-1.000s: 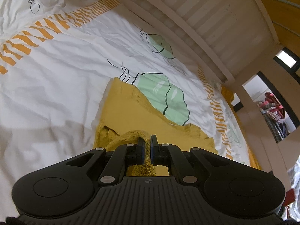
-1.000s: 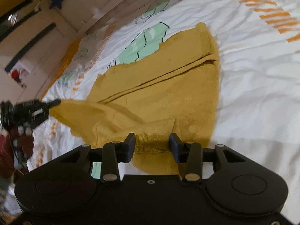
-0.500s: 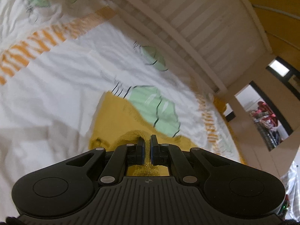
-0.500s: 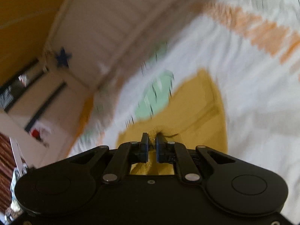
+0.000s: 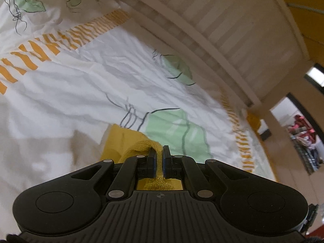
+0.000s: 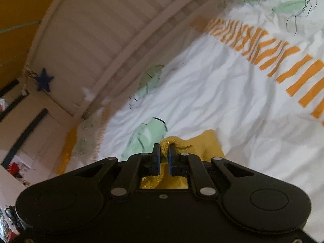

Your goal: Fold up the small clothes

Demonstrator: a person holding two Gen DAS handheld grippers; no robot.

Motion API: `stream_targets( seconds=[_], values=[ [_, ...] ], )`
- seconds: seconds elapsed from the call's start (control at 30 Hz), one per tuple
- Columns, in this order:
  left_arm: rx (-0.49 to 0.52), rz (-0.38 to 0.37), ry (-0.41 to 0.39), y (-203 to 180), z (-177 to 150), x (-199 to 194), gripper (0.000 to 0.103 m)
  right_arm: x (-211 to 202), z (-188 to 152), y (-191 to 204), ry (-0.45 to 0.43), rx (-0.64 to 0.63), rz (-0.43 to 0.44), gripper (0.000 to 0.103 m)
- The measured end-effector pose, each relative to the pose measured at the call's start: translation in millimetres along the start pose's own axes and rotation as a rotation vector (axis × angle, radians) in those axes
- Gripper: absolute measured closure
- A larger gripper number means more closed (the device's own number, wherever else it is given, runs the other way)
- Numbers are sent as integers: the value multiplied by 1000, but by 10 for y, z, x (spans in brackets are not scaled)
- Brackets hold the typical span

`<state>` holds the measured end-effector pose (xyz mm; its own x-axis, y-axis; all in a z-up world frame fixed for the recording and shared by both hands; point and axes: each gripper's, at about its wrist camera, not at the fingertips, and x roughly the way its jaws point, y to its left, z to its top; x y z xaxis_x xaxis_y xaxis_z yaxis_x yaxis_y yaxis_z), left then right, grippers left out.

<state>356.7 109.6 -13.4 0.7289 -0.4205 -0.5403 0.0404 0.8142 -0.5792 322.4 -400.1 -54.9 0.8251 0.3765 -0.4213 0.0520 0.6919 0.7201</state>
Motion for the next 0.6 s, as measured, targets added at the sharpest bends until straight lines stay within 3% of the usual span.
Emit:
stream_targets(
  seconds=[0.23,0.27,0.33,0.37,0.43,0.47,0.6],
  values=[
    [-25,75,27,227,-19,294,97,324,-103,-142,33,-9,-75,86],
    [-26,76,29,252,-12,318,97,349,-98,-161,33,-7,-85,82],
    [-38,75,38,311,4,366,90,367,-94,-207,32,10,-101,80],
    [-50,82,39,337,16,383,86,358,-92,-228,25,20,-109,76],
    [-72,112,11,383,45,355,69,306,-84,-245,-3,23,-120,58],
    [-77,121,-16,396,58,322,68,269,-85,-243,-17,19,-122,47],
    [-20,134,-65,381,100,130,65,109,-85,-158,-55,-52,-134,43]
  ],
)
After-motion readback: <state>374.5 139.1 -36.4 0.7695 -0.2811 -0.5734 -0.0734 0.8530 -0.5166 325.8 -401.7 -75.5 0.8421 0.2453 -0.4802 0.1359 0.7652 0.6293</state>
